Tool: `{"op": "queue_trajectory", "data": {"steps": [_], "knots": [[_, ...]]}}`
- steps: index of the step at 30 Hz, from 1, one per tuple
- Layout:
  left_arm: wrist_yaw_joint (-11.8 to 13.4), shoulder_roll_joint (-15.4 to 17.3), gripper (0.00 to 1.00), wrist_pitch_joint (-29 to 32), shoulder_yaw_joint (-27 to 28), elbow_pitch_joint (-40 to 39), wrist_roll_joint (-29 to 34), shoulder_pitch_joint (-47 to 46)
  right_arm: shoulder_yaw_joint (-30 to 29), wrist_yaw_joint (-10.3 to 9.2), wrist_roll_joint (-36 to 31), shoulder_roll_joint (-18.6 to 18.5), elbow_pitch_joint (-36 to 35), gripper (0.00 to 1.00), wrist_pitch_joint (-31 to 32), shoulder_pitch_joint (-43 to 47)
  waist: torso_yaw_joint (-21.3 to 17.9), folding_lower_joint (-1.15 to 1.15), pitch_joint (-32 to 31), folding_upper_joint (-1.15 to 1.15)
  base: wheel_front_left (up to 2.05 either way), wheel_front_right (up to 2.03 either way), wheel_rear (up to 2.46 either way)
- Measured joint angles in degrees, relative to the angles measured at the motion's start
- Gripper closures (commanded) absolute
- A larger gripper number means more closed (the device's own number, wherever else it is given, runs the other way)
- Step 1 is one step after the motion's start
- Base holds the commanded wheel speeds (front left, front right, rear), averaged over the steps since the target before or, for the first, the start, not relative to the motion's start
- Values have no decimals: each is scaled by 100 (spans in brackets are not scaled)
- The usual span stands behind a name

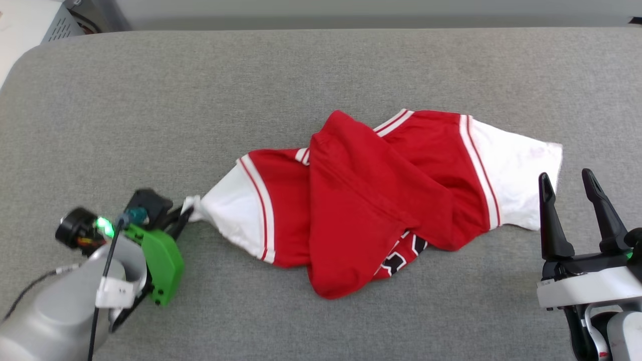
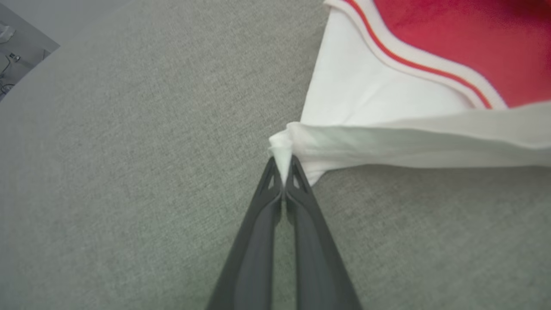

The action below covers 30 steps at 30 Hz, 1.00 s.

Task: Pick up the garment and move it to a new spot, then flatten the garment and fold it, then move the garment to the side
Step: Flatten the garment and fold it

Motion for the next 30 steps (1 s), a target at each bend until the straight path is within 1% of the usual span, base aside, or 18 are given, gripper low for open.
{"op": "queue_trajectory", "data": {"steps": [4, 8, 9, 10, 12, 14, 16, 19, 20, 23, 26, 28, 30], "knots": [[-71, -194, 100, -67, 21, 319, -220, 419, 7, 0, -1, 12, 41, 0, 0, 5, 55, 0, -26, 0, 0, 0, 0], [-204, -376, 99, -67, 74, 633, -434, 456, 3, 0, 0, 16, 104, 0, 0, 19, 76, 0, -84, 0, 0, 0, 0], [-232, -402, 22, -66, 90, 672, -479, 464, 1, 0, 0, 19, 114, 0, 0, 30, 79, 0, -103, 0, 0, 0, 0], [-246, -415, 0, -71, 120, 705, -490, 464, 1, 0, 0, 24, 131, 0, 0, 48, 83, 0, -131, 0, 0, 0, 0], [-246, -404, 0, -101, 170, 720, -497, 475, -21, 0, 0, 44, 143, 0, 0, 95, 90, 0, -188, 0, 0, 0, 0], [-194, -313, 0, -125, 242, 677, -494, 472, -46, 0, 0, 63, 157, 0, 0, 131, 101, 0, -255, 0, 0, 0, 0], [-136, -166, 0, -157, 311, 581, -492, 459, -71, 0, 0, 80, 162, 0, 0, 157, 114, 0, -317, 0, 0, 0, 0], [-47, 151, 0, -94, 390, 261, -450, 317, -115, 0, 0, 107, 162, 0, 0, 220, 138, 0, -407, 0, 0, 0, 0], [56, 509, 0, 219, 444, -263, -426, 14, -131, 0, 0, 144, 159, 0, 0, 237, 158, 0, -478, 0, 0, 0, 0], [129, 772, 0, 624, 504, -861, -397, -378, -103, 0, 0, 172, 154, 0, 0, 237, 146, 0, -496, 0, 0, 0, 0], [122, 858, 0, 1076, 530, -1314, -386, -741, -59, 0, 0, 175, 125, 0, 0, 227, 95, 0, -458, 0, 0, 0, 0], [22, 838, 0, 1459, 538, -1513, -477, -931, -32, 0, 0, 171, 98, 0, 0, 207, 55, 0, -413, 0, 0, 0, 0], [-141, 794, 0, 1978, 486, -1611, -604, -1113, -2, 0, 0, 166, 79, 0, 0, 177, 3, 0, -354, 0, 0, 0, 0]]}}
